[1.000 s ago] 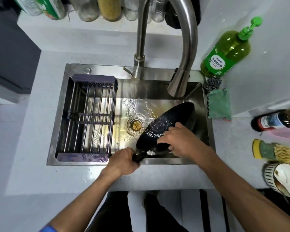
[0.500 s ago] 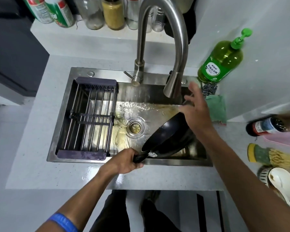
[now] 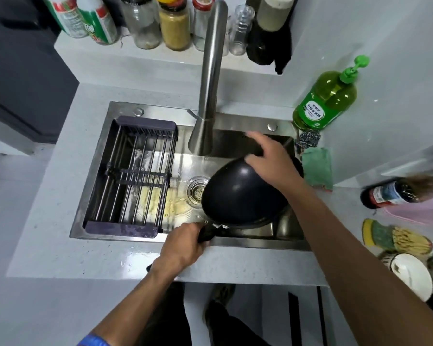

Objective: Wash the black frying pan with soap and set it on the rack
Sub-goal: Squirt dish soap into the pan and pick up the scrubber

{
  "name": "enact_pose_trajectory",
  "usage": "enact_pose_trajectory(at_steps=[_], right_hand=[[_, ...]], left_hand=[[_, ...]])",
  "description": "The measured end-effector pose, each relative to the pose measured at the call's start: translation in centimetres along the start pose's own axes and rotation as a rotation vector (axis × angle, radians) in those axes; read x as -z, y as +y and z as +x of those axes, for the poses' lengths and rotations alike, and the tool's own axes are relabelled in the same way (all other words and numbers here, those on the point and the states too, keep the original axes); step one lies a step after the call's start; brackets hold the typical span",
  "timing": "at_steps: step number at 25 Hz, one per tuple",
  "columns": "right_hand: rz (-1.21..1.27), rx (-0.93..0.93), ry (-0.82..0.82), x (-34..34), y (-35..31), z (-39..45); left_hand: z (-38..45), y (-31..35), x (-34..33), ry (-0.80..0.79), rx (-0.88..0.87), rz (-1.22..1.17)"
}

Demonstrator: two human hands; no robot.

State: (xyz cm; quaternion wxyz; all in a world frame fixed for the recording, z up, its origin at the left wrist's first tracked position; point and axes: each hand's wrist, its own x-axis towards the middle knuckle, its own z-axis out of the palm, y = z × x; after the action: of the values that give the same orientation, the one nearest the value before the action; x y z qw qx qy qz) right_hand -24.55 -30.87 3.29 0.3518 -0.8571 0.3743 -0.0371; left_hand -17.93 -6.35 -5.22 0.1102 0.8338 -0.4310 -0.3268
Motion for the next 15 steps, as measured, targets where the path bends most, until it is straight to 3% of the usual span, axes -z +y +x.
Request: enact_pose_trajectory(at_steps=[2,4,5,8,11,13,15], right_hand=[[-0.227,-0.352,0.139,0.7,5.7,-2.3],[-0.112,-0.635,0.168,1.7,10.1,-5.2],[-0.044,-0.685,0.197,2.2,11.5,-6.3],[0.085,-0.615,0.398,3.4,13.8,-7.8],[0.196,-0.551,0.552,5.0,14.5,-7.0],[0.204,-0.542,0.552,6.4,14.9,-5.6],[0.119,-0.536,0.511,8.9,14.7,-3.0]], left_hand=[[-0.3,0.1,0.6,0.058,0.007,0.059],[-0.6,0.7,1.4,0.092,-0.030,0.132],[-0.5,1.3,2.0,0.107,-0.058,0.161],[0.4,3.6,4.2,0.108,-0.073,0.166],[1.3,6.1,5.9,0.009,-0.043,0.101],[1.6,7.7,6.6,0.004,-0.027,0.094],[2.3,9.5,7.2,0.109,-0.024,0.176]])
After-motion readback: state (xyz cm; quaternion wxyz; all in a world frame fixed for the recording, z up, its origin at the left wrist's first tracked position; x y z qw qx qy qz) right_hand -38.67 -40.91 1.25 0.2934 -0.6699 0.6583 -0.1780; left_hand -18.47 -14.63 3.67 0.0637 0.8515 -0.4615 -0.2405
